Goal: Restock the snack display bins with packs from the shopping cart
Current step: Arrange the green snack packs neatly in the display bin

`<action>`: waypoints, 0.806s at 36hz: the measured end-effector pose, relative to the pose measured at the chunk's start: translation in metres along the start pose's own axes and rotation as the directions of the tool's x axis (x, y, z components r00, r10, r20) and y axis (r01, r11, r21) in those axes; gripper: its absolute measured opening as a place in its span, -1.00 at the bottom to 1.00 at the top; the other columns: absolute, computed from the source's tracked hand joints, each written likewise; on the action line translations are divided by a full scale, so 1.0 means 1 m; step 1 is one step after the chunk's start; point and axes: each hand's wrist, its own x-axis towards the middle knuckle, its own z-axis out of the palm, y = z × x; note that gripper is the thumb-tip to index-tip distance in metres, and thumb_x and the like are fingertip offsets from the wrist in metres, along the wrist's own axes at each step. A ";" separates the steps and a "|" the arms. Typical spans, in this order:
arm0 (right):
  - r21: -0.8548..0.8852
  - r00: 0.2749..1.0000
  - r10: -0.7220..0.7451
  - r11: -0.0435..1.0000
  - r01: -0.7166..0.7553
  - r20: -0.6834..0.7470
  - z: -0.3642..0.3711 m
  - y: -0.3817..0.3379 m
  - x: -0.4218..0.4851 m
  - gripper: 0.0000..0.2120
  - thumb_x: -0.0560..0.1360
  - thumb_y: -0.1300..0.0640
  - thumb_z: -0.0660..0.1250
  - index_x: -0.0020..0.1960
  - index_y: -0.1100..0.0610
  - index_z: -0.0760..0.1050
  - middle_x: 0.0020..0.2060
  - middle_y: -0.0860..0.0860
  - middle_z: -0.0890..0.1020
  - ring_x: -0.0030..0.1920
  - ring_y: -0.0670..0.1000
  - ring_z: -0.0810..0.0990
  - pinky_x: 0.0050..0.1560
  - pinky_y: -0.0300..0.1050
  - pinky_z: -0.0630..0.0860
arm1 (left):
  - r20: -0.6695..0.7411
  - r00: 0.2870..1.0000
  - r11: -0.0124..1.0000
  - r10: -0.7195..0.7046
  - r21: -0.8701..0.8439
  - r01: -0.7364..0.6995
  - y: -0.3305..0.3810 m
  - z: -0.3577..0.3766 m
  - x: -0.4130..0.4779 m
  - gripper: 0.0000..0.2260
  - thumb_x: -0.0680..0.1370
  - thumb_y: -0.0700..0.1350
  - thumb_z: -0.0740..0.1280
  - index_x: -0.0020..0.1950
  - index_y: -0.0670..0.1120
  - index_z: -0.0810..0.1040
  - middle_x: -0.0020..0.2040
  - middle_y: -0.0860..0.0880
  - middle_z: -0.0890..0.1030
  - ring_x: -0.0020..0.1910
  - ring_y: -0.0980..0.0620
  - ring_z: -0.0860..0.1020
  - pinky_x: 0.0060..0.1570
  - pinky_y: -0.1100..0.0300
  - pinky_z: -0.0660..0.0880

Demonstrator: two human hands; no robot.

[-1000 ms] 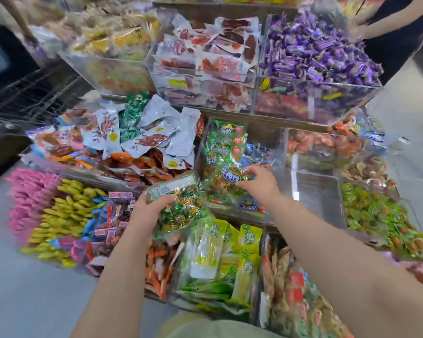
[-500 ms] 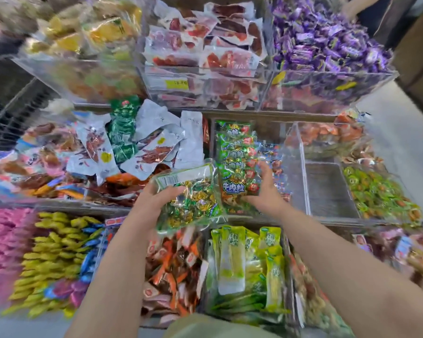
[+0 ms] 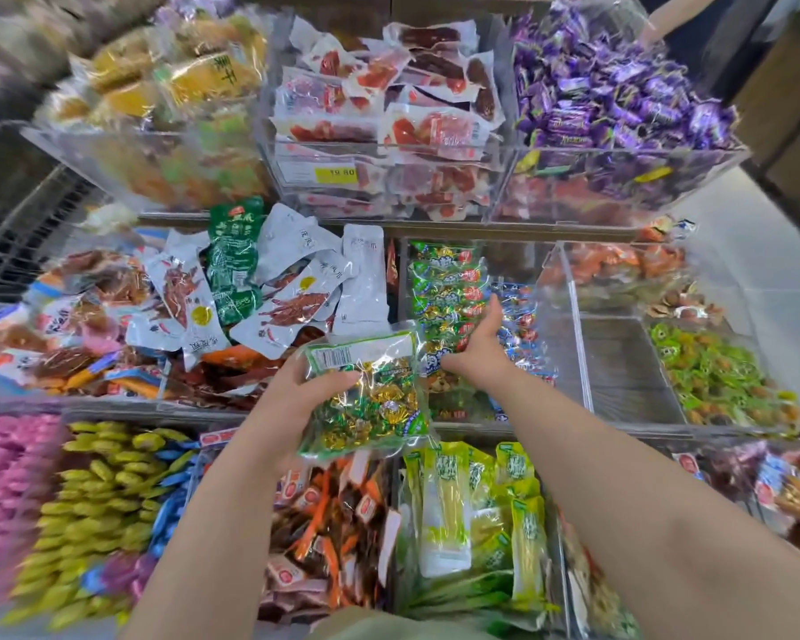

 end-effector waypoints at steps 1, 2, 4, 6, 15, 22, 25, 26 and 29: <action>-0.004 1.000 0.009 1.000 -0.009 0.000 0.000 0.000 0.001 0.21 0.37 0.31 0.48 0.43 -0.15 -0.49 0.53 0.06 -0.02 0.46 0.13 0.18 0.16 -0.14 0.34 | -0.002 1.000 1.000 -0.005 -0.002 0.005 0.001 0.001 0.000 0.24 -0.08 0.29 0.59 0.53 0.07 0.17 0.52 -0.01 0.26 0.45 -0.07 0.25 0.22 0.00 0.22; -0.010 1.000 0.023 1.000 -0.023 0.000 0.000 0.001 0.000 0.21 0.36 0.31 0.49 0.43 -0.16 -0.48 0.53 0.07 0.00 0.44 0.14 0.22 0.15 -0.13 0.36 | -0.011 1.000 1.000 -0.009 -0.002 0.009 0.001 0.003 0.000 0.23 -0.05 0.27 0.58 0.54 0.07 0.14 0.54 -0.02 0.22 0.46 -0.08 0.23 0.20 0.01 0.22; -0.024 0.999 0.043 0.999 -0.043 -0.002 -0.004 0.002 -0.002 0.22 0.36 0.32 0.48 0.42 -0.18 -0.49 0.51 0.08 0.07 0.27 0.11 0.42 0.01 -0.21 0.48 | -0.019 1.000 1.000 -0.006 0.006 0.006 0.001 0.005 0.001 0.22 -0.01 0.25 0.56 0.56 0.07 0.09 0.56 -0.01 0.15 0.46 -0.06 0.20 0.21 0.01 0.22; -0.031 0.999 0.044 0.999 -0.044 0.002 -0.009 0.007 -0.004 0.20 0.38 0.33 0.45 0.41 -0.19 -0.51 0.52 0.05 0.05 -0.05 0.01 0.54 -0.38 -0.35 0.49 | -0.009 1.000 1.000 -0.007 -0.010 0.006 0.001 0.007 0.002 0.23 0.00 0.24 0.57 0.57 0.06 0.06 0.57 -0.01 0.13 0.45 -0.03 0.20 0.29 -0.03 0.21; 0.002 0.999 0.046 0.999 -0.046 0.004 -0.030 0.019 -0.029 0.06 0.46 0.36 0.34 0.46 -0.11 -0.45 0.54 0.02 -0.09 0.04 -0.05 0.52 -0.30 -0.32 0.57 | 0.013 0.999 0.994 -0.043 -0.097 0.044 0.008 0.019 0.001 0.14 0.14 0.13 0.55 0.58 0.01 -0.01 0.57 -0.07 0.12 0.53 -0.13 0.09 0.43 -0.16 0.07; 0.020 0.983 -0.057 0.998 0.062 -0.175 -0.048 0.006 -0.055 -0.34 0.49 0.34 0.24 0.50 0.03 0.10 0.44 0.02 0.22 0.12 -0.02 0.43 0.06 -0.12 0.46 | 0.024 0.999 0.998 0.048 -0.042 -0.047 0.016 0.030 -0.005 -0.14 0.12 0.10 0.63 0.35 0.02 0.38 0.01 0.26 0.55 0.19 0.09 0.44 0.19 0.10 0.29; 0.165 0.955 0.024 0.986 0.026 -0.296 -0.050 -0.010 -0.068 -0.89 0.52 0.23 0.24 -0.04 0.08 0.51 -0.11 0.06 0.55 -0.20 -0.01 0.51 -0.19 -0.08 0.52 | -0.026 0.992 0.992 0.127 0.027 -0.126 0.016 0.036 -0.006 -0.25 0.04 0.14 0.62 0.18 0.07 0.47 0.02 0.07 0.66 0.07 0.02 0.62 0.10 0.08 0.50; 0.331 0.972 0.163 0.938 -0.100 -0.168 -0.048 -0.018 -0.074 -0.90 0.53 0.17 0.26 -0.16 0.09 0.48 -0.31 0.03 0.52 -0.35 -0.02 0.48 -0.33 -0.11 0.51 | -0.033 0.988 0.987 0.153 0.054 -0.151 0.016 0.038 -0.007 -0.26 0.02 0.15 0.61 0.15 0.15 0.47 0.05 0.03 0.65 0.05 0.00 0.63 0.06 0.07 0.55; 0.463 0.800 0.389 0.664 -0.587 0.457 -0.039 -0.032 -0.091 -0.68 0.54 -0.10 0.25 -0.22 0.13 0.44 -0.42 0.03 0.45 -0.38 0.01 0.45 -0.30 -0.06 0.60 | -0.041 0.962 0.952 0.268 0.162 -0.258 0.021 0.049 -0.011 -0.39 -0.02 0.18 0.60 -0.05 0.37 0.45 -0.03 0.05 0.63 -0.08 0.10 0.63 -0.15 0.23 0.55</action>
